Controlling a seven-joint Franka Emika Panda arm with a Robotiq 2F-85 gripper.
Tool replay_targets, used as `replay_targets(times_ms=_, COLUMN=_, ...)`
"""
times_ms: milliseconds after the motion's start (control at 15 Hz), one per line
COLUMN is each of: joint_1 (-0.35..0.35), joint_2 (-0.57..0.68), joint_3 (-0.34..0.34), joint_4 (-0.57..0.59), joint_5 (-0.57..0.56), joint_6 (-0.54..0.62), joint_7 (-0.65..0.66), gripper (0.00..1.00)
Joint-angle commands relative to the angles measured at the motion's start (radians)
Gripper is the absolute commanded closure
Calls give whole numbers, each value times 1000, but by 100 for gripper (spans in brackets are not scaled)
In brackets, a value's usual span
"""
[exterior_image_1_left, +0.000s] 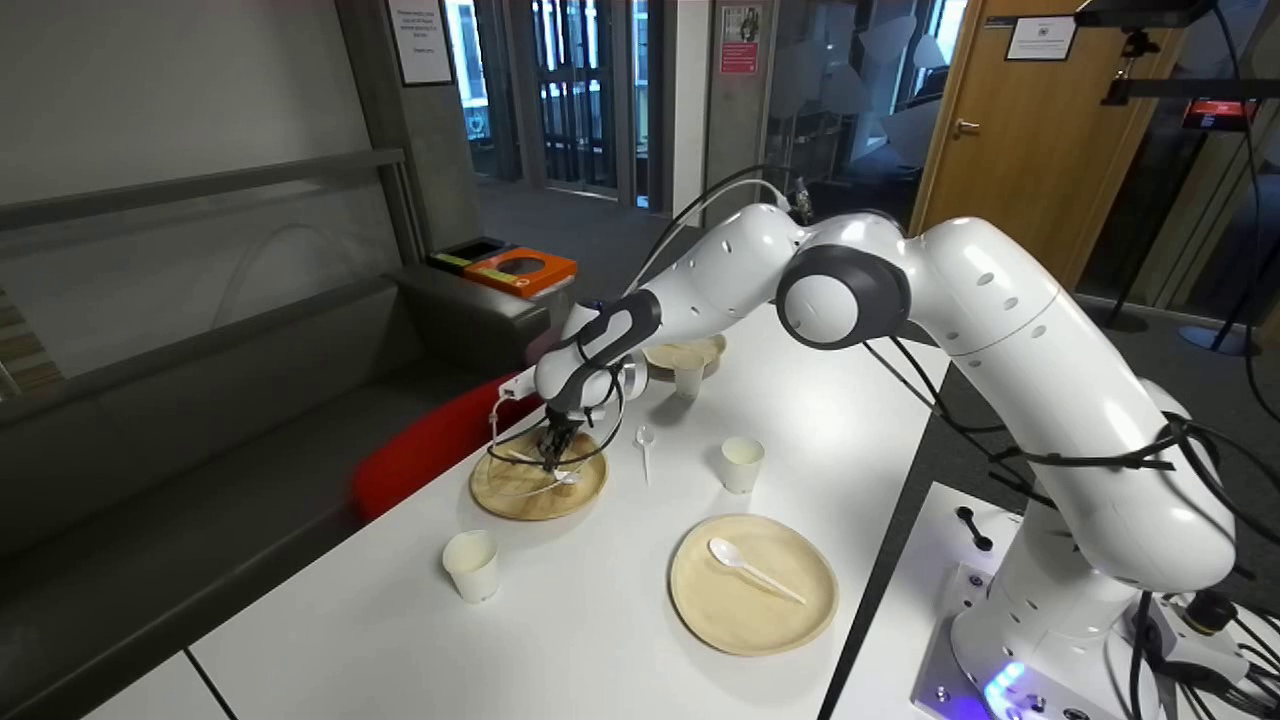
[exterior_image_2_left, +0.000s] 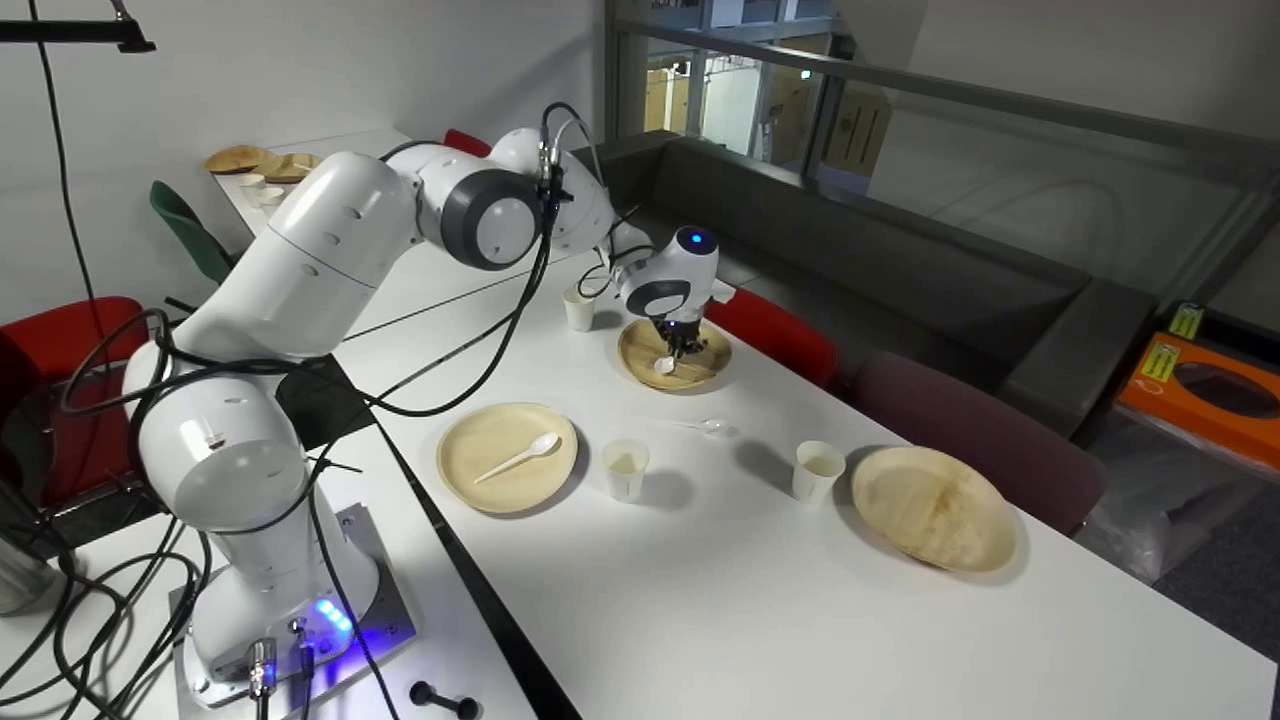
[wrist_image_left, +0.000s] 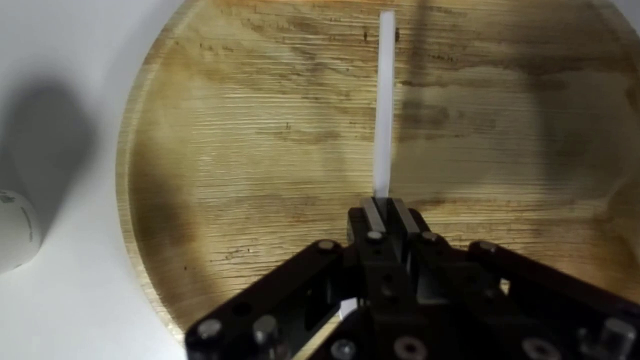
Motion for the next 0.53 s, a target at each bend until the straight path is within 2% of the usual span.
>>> replay_targets(times_ms=0, joint_1=-26, joint_2=18, joint_3=35, joint_4=26, joint_5=-5, joint_6=6, joint_7=-6, gripper=98)
replay_targets(times_ms=133, joint_1=-38, joint_2=19, joint_3=55, joint_4=30, joint_5=-2, joint_6=-9, joint_7=-29, gripper=98)
replay_targets(times_ms=200, joint_1=-16, joint_2=4, joint_3=28, joint_4=2, joint_5=-7, joint_6=1, joint_7=-6, gripper=92)
replay_targets(times_ms=467, joint_1=-19, joint_2=7, joint_3=37, joint_4=6, joint_5=-7, joint_6=0, joint_7=-7, gripper=92)
